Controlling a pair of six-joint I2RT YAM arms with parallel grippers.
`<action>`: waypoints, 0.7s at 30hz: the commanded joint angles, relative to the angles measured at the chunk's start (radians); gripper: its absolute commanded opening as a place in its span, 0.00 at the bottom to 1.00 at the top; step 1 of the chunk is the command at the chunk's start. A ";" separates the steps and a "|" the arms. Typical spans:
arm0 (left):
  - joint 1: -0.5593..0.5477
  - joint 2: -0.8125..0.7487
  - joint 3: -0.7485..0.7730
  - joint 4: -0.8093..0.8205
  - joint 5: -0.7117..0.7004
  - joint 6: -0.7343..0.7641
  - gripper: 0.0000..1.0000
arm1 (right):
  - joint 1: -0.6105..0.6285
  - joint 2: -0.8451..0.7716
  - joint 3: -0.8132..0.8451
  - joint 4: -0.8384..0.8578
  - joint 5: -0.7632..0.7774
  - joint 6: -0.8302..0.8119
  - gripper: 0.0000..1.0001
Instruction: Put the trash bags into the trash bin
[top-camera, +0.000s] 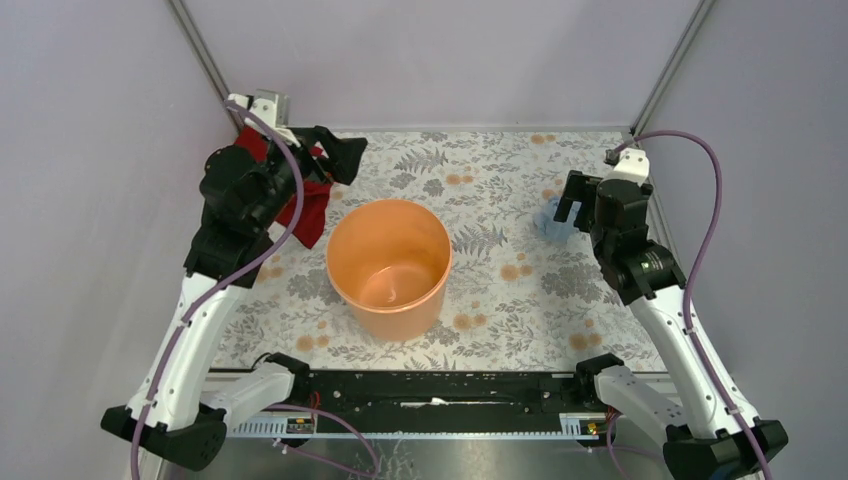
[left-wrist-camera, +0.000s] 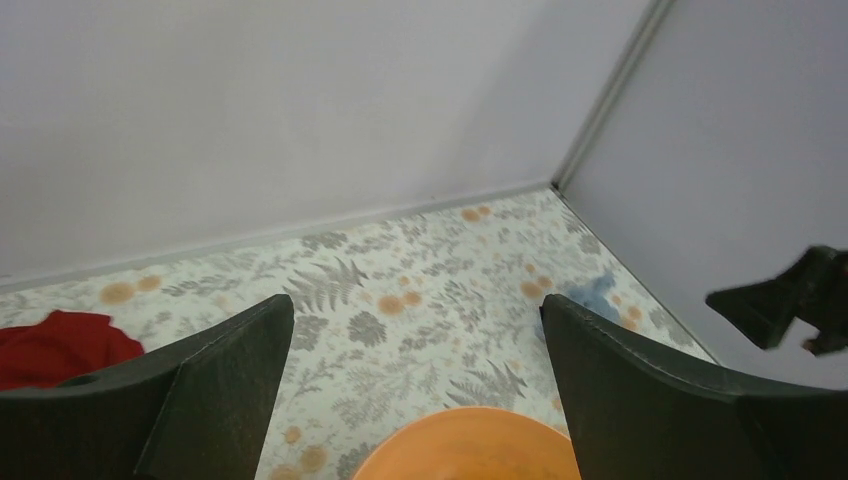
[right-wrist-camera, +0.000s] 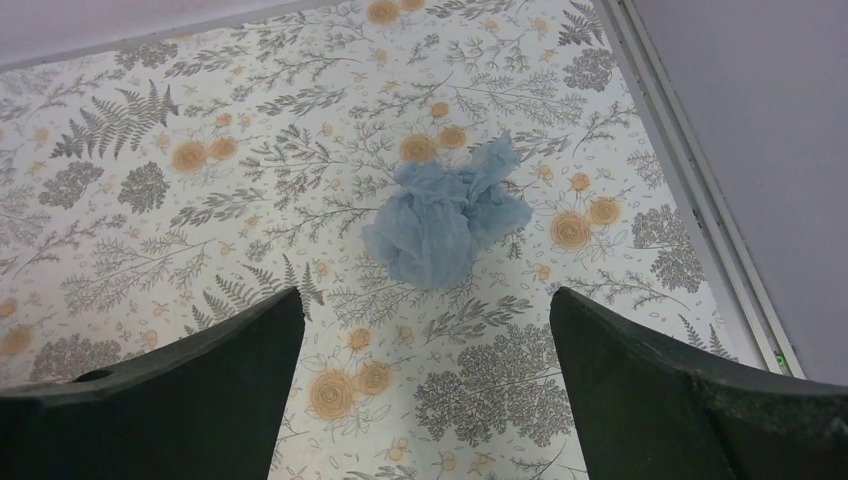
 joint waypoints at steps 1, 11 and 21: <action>-0.019 0.044 0.028 0.044 0.147 -0.019 0.99 | -0.003 0.049 0.034 0.008 0.064 0.031 1.00; -0.043 0.016 -0.063 0.063 0.213 0.024 0.99 | -0.003 0.157 -0.037 0.078 0.022 0.073 1.00; -0.070 0.071 0.004 0.023 0.387 -0.137 0.99 | -0.068 0.342 -0.066 0.169 -0.018 0.119 1.00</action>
